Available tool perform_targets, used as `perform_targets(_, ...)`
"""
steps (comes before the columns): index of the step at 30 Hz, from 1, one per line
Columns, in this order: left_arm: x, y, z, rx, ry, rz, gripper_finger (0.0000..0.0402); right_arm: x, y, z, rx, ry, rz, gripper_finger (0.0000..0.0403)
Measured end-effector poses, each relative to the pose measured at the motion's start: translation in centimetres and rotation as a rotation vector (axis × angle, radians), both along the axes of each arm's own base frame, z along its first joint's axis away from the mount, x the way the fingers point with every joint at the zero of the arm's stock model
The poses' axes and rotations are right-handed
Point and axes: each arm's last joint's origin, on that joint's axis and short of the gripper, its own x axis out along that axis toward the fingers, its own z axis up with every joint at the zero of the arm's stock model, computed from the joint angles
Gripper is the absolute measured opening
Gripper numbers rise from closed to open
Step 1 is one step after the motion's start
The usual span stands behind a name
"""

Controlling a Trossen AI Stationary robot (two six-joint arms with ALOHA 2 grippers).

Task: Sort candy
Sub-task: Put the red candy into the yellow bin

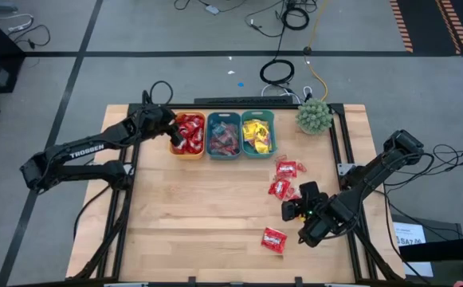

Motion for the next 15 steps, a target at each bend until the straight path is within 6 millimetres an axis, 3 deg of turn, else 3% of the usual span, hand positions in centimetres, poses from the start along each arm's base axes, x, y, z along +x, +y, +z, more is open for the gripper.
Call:
perform_targets(7,0.1,0.0,0.2,0.008,-0.018,-0.005,0.0172,0.0,0.1,0.0,-0.018,0.016,0.045,0.0217)
perform_targets(15,1.0,-1.1,0.2,-0.048,-0.066,-0.169,0.0173,-0.1,0.1,-0.1,0.017,0.077,0.074,0.0217)
